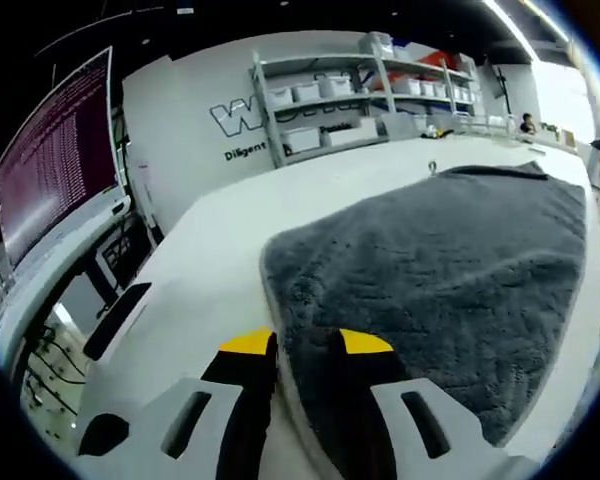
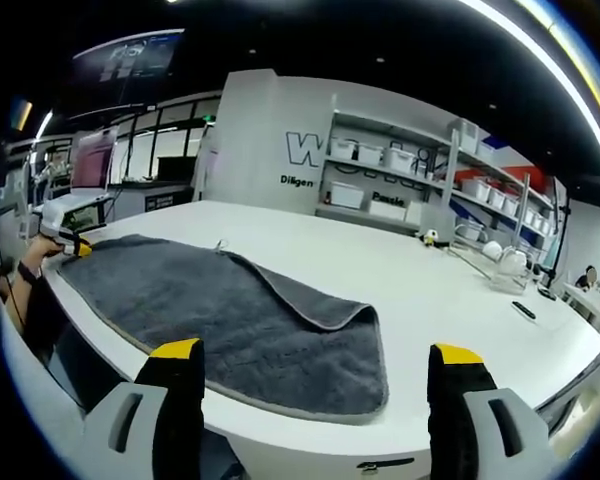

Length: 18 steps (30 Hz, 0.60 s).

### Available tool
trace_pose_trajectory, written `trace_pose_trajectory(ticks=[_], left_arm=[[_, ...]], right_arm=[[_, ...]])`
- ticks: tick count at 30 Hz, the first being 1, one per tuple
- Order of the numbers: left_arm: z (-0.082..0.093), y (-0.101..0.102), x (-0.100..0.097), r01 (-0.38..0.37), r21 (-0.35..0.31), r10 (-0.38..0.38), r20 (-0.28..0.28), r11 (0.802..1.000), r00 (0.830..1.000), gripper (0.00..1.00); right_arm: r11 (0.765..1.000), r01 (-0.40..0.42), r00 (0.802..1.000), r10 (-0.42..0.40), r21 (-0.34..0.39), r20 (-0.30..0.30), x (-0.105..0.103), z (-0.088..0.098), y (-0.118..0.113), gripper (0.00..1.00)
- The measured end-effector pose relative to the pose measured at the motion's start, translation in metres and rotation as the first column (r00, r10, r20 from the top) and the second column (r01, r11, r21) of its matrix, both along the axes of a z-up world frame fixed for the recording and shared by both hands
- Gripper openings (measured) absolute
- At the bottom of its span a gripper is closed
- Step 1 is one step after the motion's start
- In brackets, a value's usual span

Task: Open the folded towel by lifting each exposed corner and separating the folded layers until the towel lies flat within the target outline without major curled edges

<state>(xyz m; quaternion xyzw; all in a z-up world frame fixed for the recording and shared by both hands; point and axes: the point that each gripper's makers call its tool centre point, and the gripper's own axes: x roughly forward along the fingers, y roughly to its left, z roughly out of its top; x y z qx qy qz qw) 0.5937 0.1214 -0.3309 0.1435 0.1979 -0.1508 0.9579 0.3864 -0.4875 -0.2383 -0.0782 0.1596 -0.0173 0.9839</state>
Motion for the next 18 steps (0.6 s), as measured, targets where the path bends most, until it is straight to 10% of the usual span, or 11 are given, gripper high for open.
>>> trace_pose_trajectory(ticks=[18], left_arm=[[0.041, -0.034, -0.04, 0.148, -0.164, -0.137, 0.079, 0.975, 0.987, 0.37]], right_arm=[[1.0, -0.003, 1.0, 0.003, 0.005, -0.006, 0.0, -0.004, 0.0, 0.94]])
